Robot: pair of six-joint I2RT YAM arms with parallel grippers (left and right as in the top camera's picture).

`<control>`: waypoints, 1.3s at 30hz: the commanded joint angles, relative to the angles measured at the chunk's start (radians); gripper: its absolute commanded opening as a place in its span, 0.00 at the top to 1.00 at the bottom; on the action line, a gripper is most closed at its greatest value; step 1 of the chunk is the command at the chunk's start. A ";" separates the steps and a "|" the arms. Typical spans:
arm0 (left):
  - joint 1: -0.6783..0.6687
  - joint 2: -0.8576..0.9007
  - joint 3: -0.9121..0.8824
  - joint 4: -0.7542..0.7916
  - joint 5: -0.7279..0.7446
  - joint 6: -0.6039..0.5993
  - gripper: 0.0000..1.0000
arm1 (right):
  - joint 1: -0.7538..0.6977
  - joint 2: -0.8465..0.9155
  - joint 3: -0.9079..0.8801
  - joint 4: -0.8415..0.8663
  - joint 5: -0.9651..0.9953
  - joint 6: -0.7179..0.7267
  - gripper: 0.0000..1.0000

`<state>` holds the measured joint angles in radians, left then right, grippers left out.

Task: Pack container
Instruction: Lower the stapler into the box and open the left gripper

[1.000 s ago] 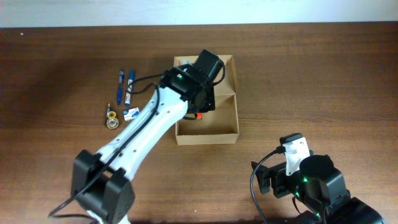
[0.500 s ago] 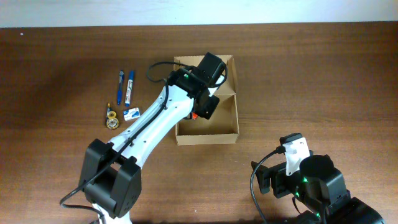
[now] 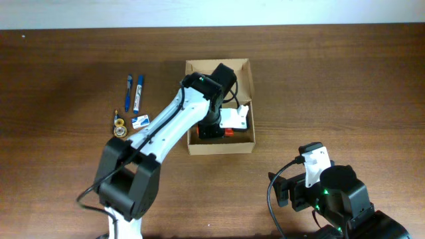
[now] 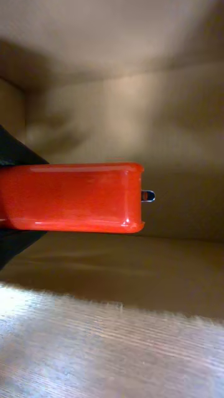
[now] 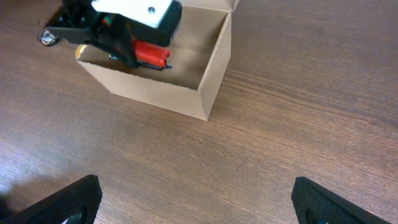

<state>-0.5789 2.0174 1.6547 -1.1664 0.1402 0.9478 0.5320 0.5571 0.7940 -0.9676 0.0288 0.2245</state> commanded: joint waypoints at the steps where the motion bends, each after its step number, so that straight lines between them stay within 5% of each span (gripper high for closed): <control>1: 0.034 0.027 -0.006 -0.001 0.040 0.034 0.98 | 0.005 -0.006 -0.002 0.002 0.009 -0.004 0.01; 23: 0.077 0.029 -0.047 0.014 0.127 0.053 0.98 | 0.005 -0.006 -0.002 0.002 0.009 -0.004 0.01; 27: 0.077 0.030 -0.051 0.013 0.127 0.053 0.73 | 0.005 -0.006 -0.002 0.002 0.009 -0.004 0.01; 30: 0.077 0.030 -0.051 0.013 0.127 0.053 0.64 | 0.005 -0.006 -0.002 0.002 0.009 -0.004 0.01; 39: 0.077 0.030 -0.010 0.014 0.126 0.010 0.62 | 0.005 -0.006 -0.002 0.002 0.009 -0.004 0.01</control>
<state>-0.5018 2.0453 1.6138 -1.1545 0.2401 0.9779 0.5320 0.5571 0.7940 -0.9676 0.0288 0.2241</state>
